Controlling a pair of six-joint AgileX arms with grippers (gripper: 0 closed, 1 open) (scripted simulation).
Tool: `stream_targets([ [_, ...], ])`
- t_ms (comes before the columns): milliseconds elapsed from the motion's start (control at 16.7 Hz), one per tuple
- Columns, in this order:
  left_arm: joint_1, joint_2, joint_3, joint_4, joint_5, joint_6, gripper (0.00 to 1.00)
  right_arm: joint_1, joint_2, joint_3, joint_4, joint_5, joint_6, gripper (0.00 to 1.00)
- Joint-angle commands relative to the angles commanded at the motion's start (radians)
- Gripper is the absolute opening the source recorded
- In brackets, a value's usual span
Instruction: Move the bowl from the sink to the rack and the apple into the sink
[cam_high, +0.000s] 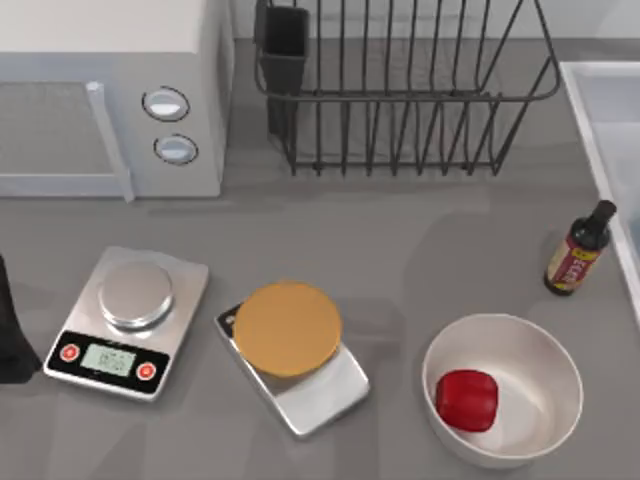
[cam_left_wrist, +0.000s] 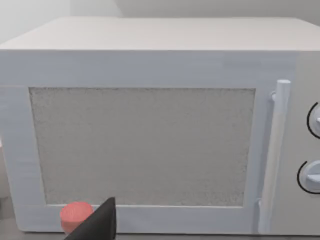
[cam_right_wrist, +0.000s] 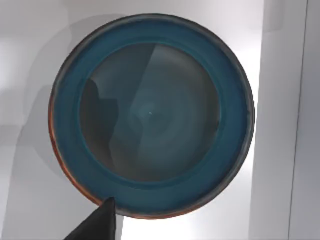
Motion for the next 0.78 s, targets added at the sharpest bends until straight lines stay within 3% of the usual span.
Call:
stream_targets([
  [420,0.0,0.0,0.0,0.0,0.0,0.0,1.0,-0.066,0.314,0.351,-0.214,-0.019,-0.029,1.0],
  [780,0.0,0.0,0.0,0.0,0.0,0.0,1.0,-0.08,0.369,0.425,-0.257,-0.024,-0.033,1.0],
])
